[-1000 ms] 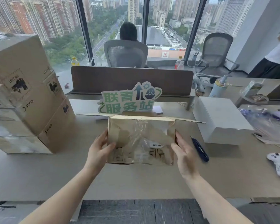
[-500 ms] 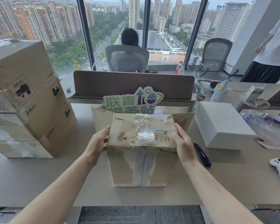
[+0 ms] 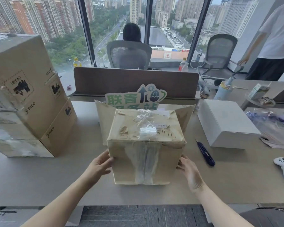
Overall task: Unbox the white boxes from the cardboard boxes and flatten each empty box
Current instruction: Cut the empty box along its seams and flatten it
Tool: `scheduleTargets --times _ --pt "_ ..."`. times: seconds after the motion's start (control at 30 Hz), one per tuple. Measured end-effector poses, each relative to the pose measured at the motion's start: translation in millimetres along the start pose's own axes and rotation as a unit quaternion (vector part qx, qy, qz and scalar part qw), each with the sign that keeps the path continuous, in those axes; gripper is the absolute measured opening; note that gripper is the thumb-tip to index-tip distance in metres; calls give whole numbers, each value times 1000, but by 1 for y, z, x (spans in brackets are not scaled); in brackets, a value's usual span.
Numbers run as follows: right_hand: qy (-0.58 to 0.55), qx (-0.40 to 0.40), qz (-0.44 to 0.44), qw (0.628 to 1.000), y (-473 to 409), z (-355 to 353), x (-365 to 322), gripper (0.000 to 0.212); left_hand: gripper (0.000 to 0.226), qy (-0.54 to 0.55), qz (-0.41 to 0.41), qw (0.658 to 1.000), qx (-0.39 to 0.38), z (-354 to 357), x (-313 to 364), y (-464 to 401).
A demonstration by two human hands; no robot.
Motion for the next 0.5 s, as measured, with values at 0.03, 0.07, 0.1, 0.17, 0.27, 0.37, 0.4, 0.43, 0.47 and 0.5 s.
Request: scheduleTargets --times 0.03,0.07,0.1,0.17,0.27,0.37,0.4,0.43,0.47,0.5 --pt "-1 3 -17 1000 0 1 -7 72 86 -4 10 1000 14 0 8 -4" --pt "1 3 -37 999 -1 2 -17 81 66 -5 19 999 32 -1 18 -8" --pt "3 4 -53 999 -2 3 -27 83 43 -13 33 998 53 -2 30 -12" --pt "1 8 -77 997 -5 5 -49 68 26 -44 68 993 90 -7 53 -22" --pt "9 16 -115 993 -14 5 -80 43 26 -68 114 983 128 -12 88 -32" --pt "34 11 -146 989 -17 8 -108 42 18 -88 149 971 165 -15 116 -36" --pt "46 12 -147 988 -20 10 -111 41 15 -96 157 966 184 -17 121 -38" --pt "60 16 -142 988 -23 10 -110 41 12 -107 160 961 199 -18 124 -41" --pt "73 24 -132 988 -27 10 -107 40 10 -117 156 958 208 -18 124 -43" --pt "86 36 -118 989 -32 10 -100 39 11 -130 145 957 213 -18 122 -46"
Point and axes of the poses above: each hand's wrist, its own y-axis away from the middle knuckle, its own z-axis out of the palm, x = y × z, the point moved 5 cm from there along -y, towards the middle knuckle, and after that the axes turned 6 degrees about y, right-handed, at the moved point
